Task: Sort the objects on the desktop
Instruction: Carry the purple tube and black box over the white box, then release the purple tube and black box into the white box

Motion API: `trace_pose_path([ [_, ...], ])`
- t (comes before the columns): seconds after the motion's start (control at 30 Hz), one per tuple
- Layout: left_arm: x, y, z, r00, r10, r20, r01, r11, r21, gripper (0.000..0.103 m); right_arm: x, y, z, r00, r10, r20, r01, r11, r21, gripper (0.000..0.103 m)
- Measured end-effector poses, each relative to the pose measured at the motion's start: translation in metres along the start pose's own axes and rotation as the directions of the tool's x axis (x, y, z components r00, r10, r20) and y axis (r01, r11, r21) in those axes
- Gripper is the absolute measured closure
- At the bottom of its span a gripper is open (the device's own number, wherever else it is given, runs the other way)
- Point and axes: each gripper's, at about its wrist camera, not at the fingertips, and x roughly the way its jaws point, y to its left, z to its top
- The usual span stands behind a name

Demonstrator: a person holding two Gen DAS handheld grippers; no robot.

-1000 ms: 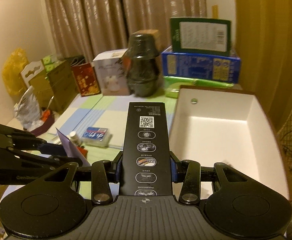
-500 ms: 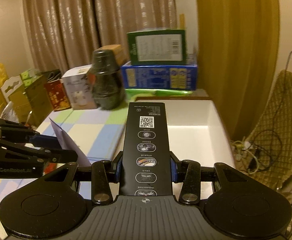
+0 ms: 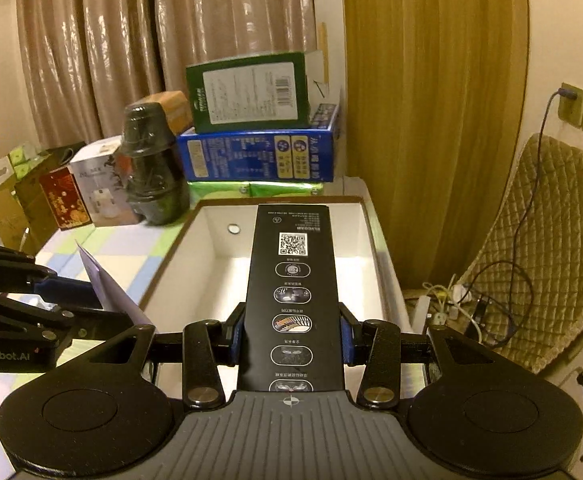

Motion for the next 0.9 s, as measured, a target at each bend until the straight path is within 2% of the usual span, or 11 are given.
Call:
trace_pose_path([
  [0.27, 0.060, 0.003, 0.010, 0.993, 0.027, -0.115, -0.030, 0.999, -0.023, 0.074, 0.048, -0.024, 0.008, 0.998, 0.017, -0.058, -0.018, 1.000, -0.015, 0.062],
  [0.57, 0.125, 0.016, 0.014, 0.969, 0.068, -0.238, -0.078, 0.996, -0.035, 0.074, 0.103, -0.035, 0.011, 0.994, -0.010, -0.110, 0.004, 0.999, -0.054, 0.062],
  [0.77, 0.148, 0.021, 0.008, 0.954, 0.074, -0.289, -0.088, 0.996, -0.036, 0.074, 0.127, -0.038, 0.007, 0.990, -0.040, -0.135, 0.029, 0.996, -0.082, 0.062],
  [0.9, 0.151, 0.023, 0.009, 0.955, 0.072, -0.288, -0.085, 0.996, -0.030, 0.074, 0.136, -0.037, 0.005, 0.991, -0.061, -0.116, 0.047, 0.992, -0.119, 0.062],
])
